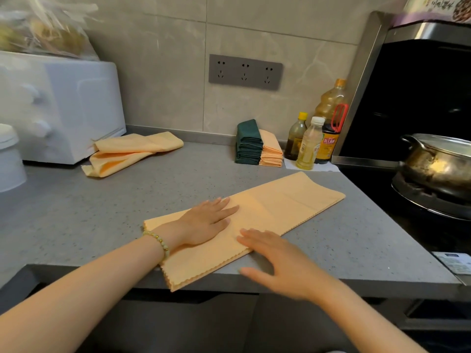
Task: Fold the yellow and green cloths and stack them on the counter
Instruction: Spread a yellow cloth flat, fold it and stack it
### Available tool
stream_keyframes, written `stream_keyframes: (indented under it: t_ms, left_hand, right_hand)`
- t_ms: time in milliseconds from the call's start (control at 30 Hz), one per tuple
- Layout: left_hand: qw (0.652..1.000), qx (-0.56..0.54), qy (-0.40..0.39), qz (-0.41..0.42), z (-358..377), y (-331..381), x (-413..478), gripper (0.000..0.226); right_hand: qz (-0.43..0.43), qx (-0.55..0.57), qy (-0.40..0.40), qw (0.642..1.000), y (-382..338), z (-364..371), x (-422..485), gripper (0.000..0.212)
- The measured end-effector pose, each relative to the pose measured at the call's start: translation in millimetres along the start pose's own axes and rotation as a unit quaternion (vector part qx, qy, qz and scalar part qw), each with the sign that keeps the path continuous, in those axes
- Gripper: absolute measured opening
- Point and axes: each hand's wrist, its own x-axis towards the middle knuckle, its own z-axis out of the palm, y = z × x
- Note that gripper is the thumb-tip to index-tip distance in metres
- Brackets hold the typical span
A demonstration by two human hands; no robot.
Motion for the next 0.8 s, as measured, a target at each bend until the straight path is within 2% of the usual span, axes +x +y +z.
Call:
stream_keyframes:
  t_ms: [133, 300, 400, 533, 667, 733, 800]
  left_hand:
    - [1.000, -0.025, -0.009, 0.009, -3, -2, 0, 0.047]
    - [0.999, -0.021, -0.030, 0.006, -7, -7, -6, 0.049]
    - [0.997, -0.013, -0.077, -0.006, -10, 3, -13, 0.052]
    - [0.991, -0.044, -0.124, 0.021, -18, 18, -24, 0.051]
    - [0.974, -0.203, -0.093, 0.036, -30, 24, -36, 0.038]
    - [0.963, -0.257, -0.067, 0.051, -33, 29, -40, 0.034]
    - [0.964, -0.253, -0.056, 0.055, -34, 32, -42, 0.029]
  right_hand:
    - [-0.047, -0.034, 0.035, 0.998, -33, 19, 17, 0.068]
    - [-0.045, -0.025, 0.091, 0.995, -37, 31, 21, 0.057]
    - [-0.050, -0.004, 0.114, 0.992, -28, 30, 11, 0.056]
    - [-0.009, 0.063, 0.141, 0.988, 6, 22, -16, 0.043]
    - [0.087, 0.178, 0.156, 0.968, 40, 12, -37, 0.014]
    - [0.132, 0.211, 0.189, 0.950, 48, 4, -36, 0.039]
    - [0.166, 0.263, 0.198, 0.930, 51, -5, -31, 0.048]
